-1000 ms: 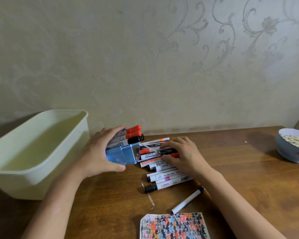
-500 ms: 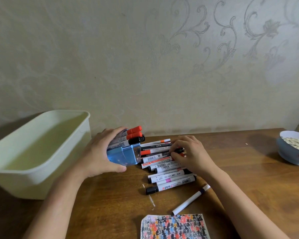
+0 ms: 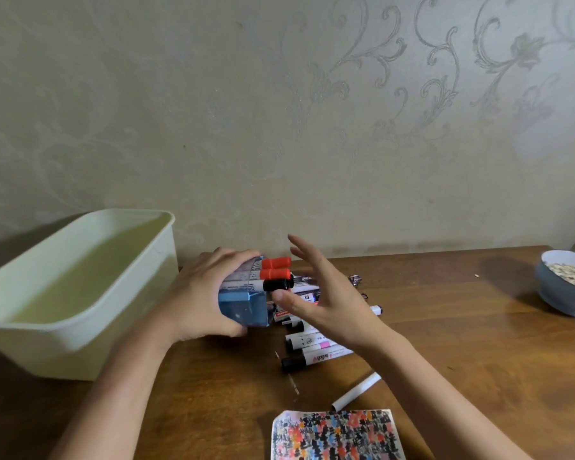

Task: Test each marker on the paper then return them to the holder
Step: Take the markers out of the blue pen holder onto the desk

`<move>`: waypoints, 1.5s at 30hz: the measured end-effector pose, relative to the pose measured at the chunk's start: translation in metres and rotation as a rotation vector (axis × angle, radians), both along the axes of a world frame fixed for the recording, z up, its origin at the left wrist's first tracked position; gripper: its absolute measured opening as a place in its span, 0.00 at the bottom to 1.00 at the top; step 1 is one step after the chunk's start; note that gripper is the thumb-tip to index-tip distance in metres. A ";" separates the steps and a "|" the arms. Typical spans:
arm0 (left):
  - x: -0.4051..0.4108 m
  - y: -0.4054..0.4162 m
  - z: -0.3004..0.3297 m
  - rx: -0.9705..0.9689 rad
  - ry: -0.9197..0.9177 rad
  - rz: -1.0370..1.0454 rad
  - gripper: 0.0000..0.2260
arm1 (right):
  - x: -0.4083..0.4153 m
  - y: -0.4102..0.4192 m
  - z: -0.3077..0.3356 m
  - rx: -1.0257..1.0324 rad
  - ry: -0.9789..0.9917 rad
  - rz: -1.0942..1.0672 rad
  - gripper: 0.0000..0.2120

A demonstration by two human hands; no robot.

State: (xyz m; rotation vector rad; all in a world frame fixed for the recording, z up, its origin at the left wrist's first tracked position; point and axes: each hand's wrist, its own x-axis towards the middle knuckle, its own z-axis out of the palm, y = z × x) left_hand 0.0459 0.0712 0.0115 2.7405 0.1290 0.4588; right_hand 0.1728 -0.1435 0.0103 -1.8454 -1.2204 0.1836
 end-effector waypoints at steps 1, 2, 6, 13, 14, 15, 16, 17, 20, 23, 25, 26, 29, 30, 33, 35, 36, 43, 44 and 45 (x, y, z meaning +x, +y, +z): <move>0.001 -0.002 0.001 0.028 0.006 -0.004 0.50 | -0.004 0.002 -0.002 0.014 0.017 0.011 0.40; 0.002 -0.005 0.001 0.054 0.011 -0.009 0.50 | -0.006 0.003 -0.003 0.027 0.018 0.015 0.39; 0.005 -0.011 -0.002 0.113 0.010 -0.031 0.50 | -0.014 0.007 -0.006 0.055 -0.039 0.000 0.29; 0.007 -0.013 -0.001 0.112 0.021 -0.036 0.50 | -0.017 0.011 -0.011 0.121 -0.004 -0.118 0.19; 0.007 -0.013 -0.001 0.108 0.019 -0.035 0.50 | -0.017 0.011 -0.010 0.135 0.020 -0.122 0.17; 0.007 -0.012 -0.001 0.101 0.012 -0.030 0.50 | -0.017 0.011 -0.010 0.146 0.041 -0.123 0.15; 0.006 -0.011 -0.001 0.093 0.005 -0.025 0.50 | -0.016 0.011 -0.009 0.150 0.056 -0.117 0.14; 0.006 -0.011 -0.001 0.085 0.002 -0.020 0.50 | -0.016 0.011 -0.010 0.145 0.072 -0.106 0.14; 0.006 -0.011 -0.002 0.086 0.008 -0.024 0.50 | -0.019 0.013 -0.012 0.134 0.156 -0.036 0.17; 0.008 -0.012 -0.002 0.105 0.007 -0.035 0.50 | -0.021 0.016 -0.017 0.174 0.186 -0.035 0.13; 0.008 -0.012 -0.003 0.112 0.001 -0.034 0.50 | -0.020 0.017 -0.019 0.219 0.208 -0.061 0.11; 0.008 -0.012 -0.003 0.112 -0.005 -0.033 0.50 | -0.019 0.016 -0.019 0.232 0.215 -0.074 0.11; 0.007 -0.009 -0.004 0.093 -0.025 -0.021 0.50 | -0.016 0.014 -0.015 0.287 0.257 -0.075 0.08; 0.007 -0.008 -0.004 0.072 -0.029 -0.015 0.50 | -0.014 0.012 -0.012 0.307 0.270 -0.073 0.07; 0.006 -0.005 -0.003 0.002 -0.037 0.007 0.50 | -0.005 0.007 -0.002 0.332 0.273 -0.072 0.07; 0.006 -0.004 -0.004 -0.020 -0.045 0.019 0.50 | 0.001 0.002 0.002 0.345 0.292 -0.044 0.07; 0.006 -0.004 -0.004 -0.027 -0.049 0.024 0.50 | 0.004 -0.001 0.005 0.350 0.310 -0.030 0.08; 0.003 0.008 -0.012 -0.253 -0.143 0.072 0.49 | 0.037 -0.022 0.009 0.393 0.537 -0.023 0.10; 0.002 0.010 -0.014 -0.289 -0.165 0.084 0.48 | 0.043 -0.026 0.008 0.413 0.561 -0.046 0.11; 0.002 0.012 -0.015 -0.316 -0.182 0.100 0.48 | 0.050 -0.029 0.006 0.425 0.581 -0.070 0.11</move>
